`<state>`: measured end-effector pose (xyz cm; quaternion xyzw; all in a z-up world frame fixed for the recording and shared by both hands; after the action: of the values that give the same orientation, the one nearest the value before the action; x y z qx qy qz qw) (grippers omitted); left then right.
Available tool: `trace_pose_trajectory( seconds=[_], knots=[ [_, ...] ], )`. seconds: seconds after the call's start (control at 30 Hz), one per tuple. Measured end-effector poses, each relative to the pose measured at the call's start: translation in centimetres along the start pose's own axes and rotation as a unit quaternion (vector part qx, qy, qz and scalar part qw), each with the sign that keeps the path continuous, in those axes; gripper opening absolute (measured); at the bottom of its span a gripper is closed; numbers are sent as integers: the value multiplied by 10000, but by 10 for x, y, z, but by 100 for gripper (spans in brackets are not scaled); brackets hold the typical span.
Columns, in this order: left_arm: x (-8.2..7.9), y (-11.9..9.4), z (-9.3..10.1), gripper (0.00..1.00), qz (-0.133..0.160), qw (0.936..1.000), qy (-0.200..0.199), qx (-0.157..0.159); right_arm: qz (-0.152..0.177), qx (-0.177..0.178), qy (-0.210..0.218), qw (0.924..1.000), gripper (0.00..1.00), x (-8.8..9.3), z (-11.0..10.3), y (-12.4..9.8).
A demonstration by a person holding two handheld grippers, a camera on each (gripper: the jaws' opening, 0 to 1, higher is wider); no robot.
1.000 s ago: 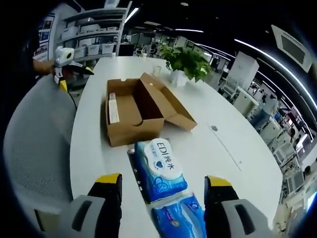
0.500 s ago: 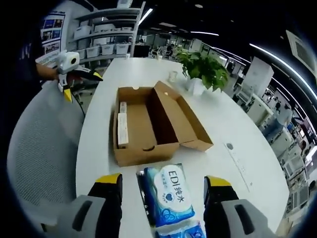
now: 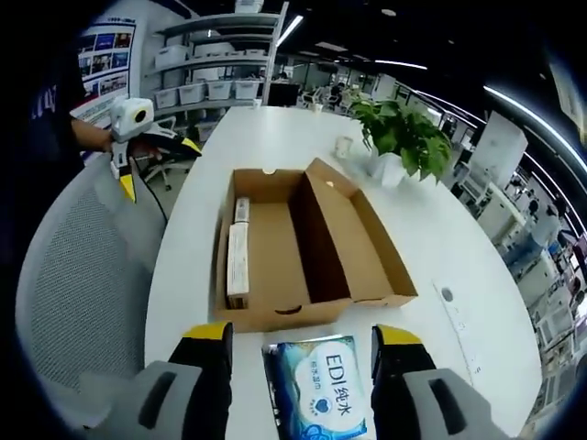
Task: Operate the shoe box by opening the lid, removing the specified soft item, and placing it in the target area until the item is outside and the box remains undamaged.
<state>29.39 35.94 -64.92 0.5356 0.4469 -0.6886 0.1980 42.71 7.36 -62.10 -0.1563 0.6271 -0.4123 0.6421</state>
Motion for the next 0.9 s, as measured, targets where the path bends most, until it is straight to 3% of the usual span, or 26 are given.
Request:
trace_pose_trajectory(
  seconds=[0.9],
  knots=[
    [4, 1, 3, 99, -138, 9999, 47, 84, -172, -933, -487, 9943, 50, -30, -29, 69]
  ],
)
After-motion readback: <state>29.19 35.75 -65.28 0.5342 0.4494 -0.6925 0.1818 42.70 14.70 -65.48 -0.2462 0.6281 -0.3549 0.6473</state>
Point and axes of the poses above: the point that each gripper's makers call its tool centre point, and the gripper's own axes: y roughly forward along the fingers, z roughly to its right, x roughly out of its underside, the point moved 3 cm from there along -y, roughly backward along the fingers, and after that the axes turned 1 degree about z, right-handed, at the moved point
